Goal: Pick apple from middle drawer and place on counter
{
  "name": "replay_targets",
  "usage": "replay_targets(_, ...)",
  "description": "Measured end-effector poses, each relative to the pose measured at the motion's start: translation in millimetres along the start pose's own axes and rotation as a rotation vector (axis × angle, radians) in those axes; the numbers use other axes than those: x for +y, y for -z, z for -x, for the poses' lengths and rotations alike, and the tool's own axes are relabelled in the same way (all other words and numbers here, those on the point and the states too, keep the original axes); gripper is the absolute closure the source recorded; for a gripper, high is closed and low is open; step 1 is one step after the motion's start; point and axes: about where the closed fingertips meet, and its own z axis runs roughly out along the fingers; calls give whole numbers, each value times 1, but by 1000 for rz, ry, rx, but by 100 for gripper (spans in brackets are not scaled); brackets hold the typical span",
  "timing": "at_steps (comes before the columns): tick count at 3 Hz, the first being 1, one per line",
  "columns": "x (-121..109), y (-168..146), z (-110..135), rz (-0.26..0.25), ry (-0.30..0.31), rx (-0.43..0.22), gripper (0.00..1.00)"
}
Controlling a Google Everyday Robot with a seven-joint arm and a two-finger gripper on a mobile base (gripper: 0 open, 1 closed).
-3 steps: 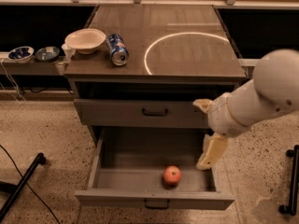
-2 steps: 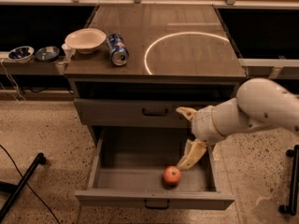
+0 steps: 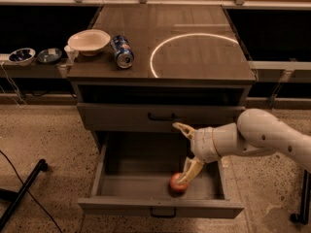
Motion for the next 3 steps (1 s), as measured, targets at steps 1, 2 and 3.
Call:
replay_targets(1,0,0,0,0,0,0,0)
replay_targets(2,-8,-13,-42,-42,-25,-19,0)
replay_targets(3,-16,-45,-113,-70,-57,7,0)
